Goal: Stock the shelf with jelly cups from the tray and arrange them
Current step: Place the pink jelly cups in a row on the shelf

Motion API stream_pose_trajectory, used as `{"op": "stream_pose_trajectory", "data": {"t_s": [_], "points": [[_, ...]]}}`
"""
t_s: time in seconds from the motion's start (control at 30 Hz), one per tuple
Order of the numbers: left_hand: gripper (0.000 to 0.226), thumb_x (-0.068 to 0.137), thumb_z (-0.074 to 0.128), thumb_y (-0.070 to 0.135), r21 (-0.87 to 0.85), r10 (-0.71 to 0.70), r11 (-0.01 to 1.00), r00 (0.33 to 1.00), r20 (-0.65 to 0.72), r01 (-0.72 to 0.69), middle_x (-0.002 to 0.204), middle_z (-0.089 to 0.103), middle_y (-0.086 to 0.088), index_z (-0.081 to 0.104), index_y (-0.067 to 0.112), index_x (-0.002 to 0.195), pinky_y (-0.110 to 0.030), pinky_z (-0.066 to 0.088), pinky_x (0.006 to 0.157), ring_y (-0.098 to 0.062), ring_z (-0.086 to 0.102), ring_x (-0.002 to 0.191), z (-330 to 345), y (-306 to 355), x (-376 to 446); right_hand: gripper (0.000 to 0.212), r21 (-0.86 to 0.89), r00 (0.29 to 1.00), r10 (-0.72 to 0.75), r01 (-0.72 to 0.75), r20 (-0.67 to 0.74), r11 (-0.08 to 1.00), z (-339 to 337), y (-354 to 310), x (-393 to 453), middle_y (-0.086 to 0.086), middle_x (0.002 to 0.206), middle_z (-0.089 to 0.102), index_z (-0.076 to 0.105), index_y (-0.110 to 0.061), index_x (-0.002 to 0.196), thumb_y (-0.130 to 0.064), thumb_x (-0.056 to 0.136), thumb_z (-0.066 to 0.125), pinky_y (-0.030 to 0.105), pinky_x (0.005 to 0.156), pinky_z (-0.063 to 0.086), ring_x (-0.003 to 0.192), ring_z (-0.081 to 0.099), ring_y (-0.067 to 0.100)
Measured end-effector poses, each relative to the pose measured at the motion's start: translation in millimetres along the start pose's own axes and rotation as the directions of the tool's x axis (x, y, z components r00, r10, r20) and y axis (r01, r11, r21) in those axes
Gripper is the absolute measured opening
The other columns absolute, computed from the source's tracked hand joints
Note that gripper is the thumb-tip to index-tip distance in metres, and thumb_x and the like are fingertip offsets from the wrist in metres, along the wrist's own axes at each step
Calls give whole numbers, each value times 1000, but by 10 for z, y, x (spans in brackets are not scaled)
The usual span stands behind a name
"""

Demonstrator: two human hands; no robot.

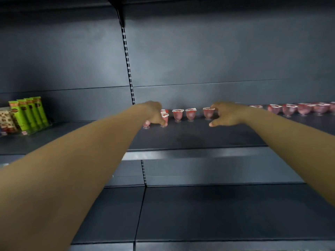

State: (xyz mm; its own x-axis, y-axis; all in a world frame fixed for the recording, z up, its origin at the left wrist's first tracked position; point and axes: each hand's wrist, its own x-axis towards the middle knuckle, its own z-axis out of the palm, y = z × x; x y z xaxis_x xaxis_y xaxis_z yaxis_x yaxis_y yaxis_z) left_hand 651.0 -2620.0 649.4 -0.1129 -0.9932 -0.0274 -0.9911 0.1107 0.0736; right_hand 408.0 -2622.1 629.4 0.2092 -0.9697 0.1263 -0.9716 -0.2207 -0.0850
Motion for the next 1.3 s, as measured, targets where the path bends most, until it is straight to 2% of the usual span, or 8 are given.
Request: {"op": "stream_pose_trajectory", "data": {"t_s": [0.07,0.17,0.23,0.57,0.7,1.0,1.13,1.3], "points": [[42,83,66,41,45,53,998,998,-31,-52,93,67,-7,61,6,106,-31,47,87,-28,62,94,92,239,-312,48,-53,1000,-1,0,-13,999,-25,75,-407,9,129,52,49,-12,120,-41,85,66,30,85,39,106,49,26],[57,87,62,40,69,85,994,995,-61,-81,131,51,-9,46,8,131,-34,40,94,-29,49,120,276,582,-765,68,-94,1000,8,-10,-21,996,24,200,-999,8,148,36,39,-17,140,-45,84,66,36,107,34,133,38,30],[70,87,61,42,46,95,995,994,-51,-93,145,40,-10,36,6,142,-37,37,104,-30,40,131,457,774,-1017,77,-74,1000,22,-22,8,997,99,302,-1349,10,152,31,31,-14,147,-43,85,66,35,110,30,137,32,30],[66,89,60,37,-88,241,969,962,126,-231,149,33,-6,33,13,144,-35,32,107,-26,34,135,1785,1771,-1502,69,126,989,103,-116,106,985,976,1160,-2469,4,155,24,28,-18,147,-36,90,62,36,113,24,141,25,25],[64,88,62,39,-151,280,956,931,235,-250,146,40,-6,38,14,141,-34,35,102,-26,40,131,2654,2158,-1430,64,178,972,151,-183,179,967,1621,1659,-2751,5,150,34,35,-18,143,-33,88,64,34,108,30,136,34,24],[59,86,65,33,-346,171,937,800,576,48,139,47,-9,44,11,137,-30,40,98,-23,48,124,5045,3010,-1186,61,203,813,245,-401,529,893,3672,3119,-3206,6,142,44,39,-18,141,-33,88,63,28,98,35,129,44,22],[52,86,65,32,-369,52,889,741,669,272,134,53,-11,51,8,131,-29,43,96,-24,52,120,6069,3357,-1038,56,257,710,203,-483,675,837,4647,3676,-3229,9,137,49,44,-14,136,-27,86,67,31,98,41,123,48,22],[49,87,63,33,-325,-7,862,650,760,389,129,57,-9,53,10,129,-26,44,90,-22,57,115,7341,3694,-888,58,244,605,117,-481,788,842,5856,4257,-3259,7,140,48,45,-13,137,-27,85,67,28,96,40,124,48,21]]}}
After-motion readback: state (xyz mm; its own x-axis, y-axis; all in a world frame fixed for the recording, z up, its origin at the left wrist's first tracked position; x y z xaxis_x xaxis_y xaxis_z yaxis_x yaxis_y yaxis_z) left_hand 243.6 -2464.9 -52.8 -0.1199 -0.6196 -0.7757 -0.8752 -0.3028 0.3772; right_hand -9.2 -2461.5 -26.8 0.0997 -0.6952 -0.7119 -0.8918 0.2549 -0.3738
